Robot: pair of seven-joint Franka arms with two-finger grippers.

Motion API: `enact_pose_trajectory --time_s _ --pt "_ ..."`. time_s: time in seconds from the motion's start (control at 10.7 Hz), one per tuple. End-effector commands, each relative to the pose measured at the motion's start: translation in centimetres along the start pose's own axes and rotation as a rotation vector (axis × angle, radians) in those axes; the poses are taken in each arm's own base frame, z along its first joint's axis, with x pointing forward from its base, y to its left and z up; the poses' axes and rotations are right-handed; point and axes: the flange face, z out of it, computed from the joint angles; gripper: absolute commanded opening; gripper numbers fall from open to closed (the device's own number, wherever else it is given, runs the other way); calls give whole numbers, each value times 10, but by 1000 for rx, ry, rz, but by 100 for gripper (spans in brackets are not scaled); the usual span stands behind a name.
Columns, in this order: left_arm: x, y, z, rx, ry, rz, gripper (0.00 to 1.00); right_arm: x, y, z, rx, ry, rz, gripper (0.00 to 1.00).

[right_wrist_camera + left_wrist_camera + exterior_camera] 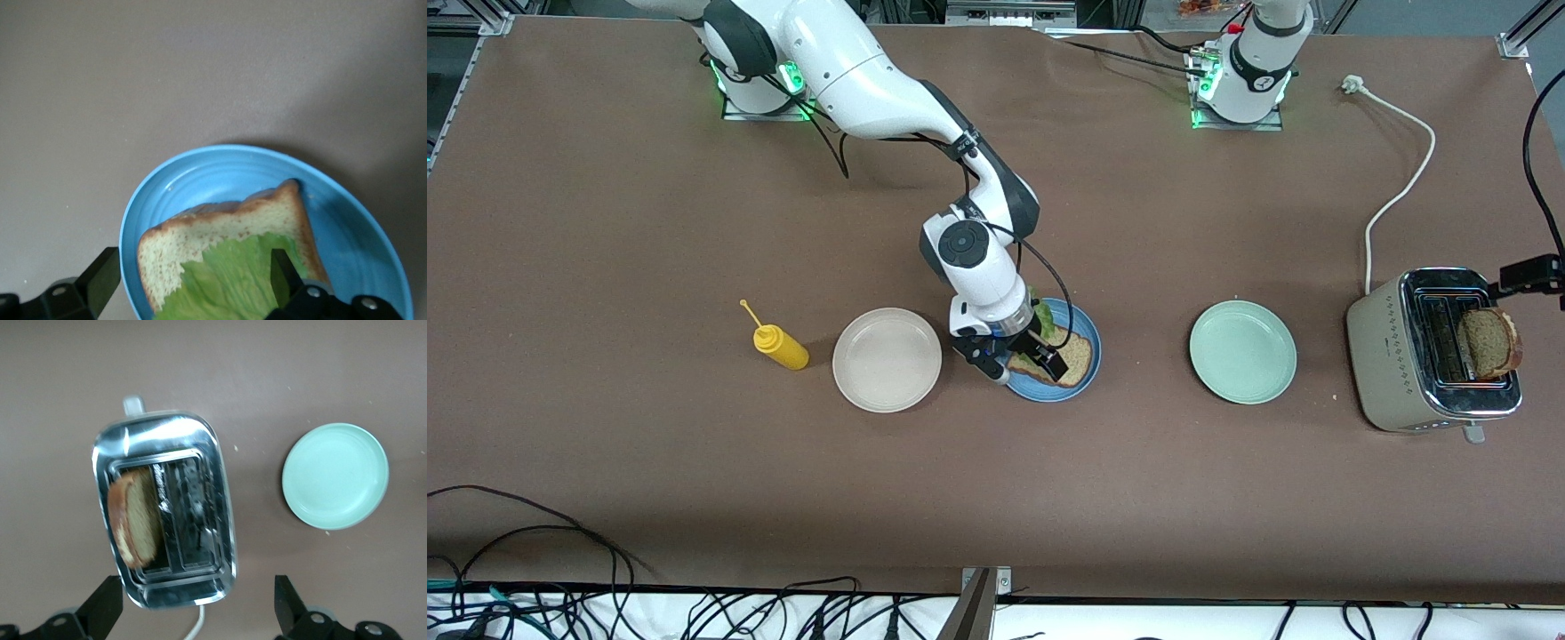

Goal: Make sandwich in blue plate with both arms
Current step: 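Lower the lettuce onto the bread and open the right gripper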

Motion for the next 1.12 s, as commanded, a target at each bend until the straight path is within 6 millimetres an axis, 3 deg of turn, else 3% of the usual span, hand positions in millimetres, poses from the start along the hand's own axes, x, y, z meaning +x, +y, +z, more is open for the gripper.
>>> enact_pose_trajectory --time_s 0.0,0.09,0.19,0.47,0.66,0.75,0.84,1.03 --pt "14 -48 24 28 63 114 100 -13 -20 -53 -119 -78 -25 100" --pt "10 -57 26 22 66 121 100 -14 -24 -66 -134 -88 -37 100" --pt "11 -55 22 27 70 120 100 -22 -26 -67 -126 -93 -31 100" --pt "10 -62 33 15 59 117 100 -21 -23 -60 -118 -84 -47 100" --pt "10 -61 29 20 62 117 100 -18 -15 -56 -136 -86 -158 100" --pt "11 -56 24 25 68 124 100 -3 -7 -70 -151 -87 -272 100" --pt "8 -48 11 31 73 127 100 27 6 -85 -163 -104 -379 100" --pt "9 -17 -6 12 62 172 100 73 16 -119 -163 -122 -502 100"
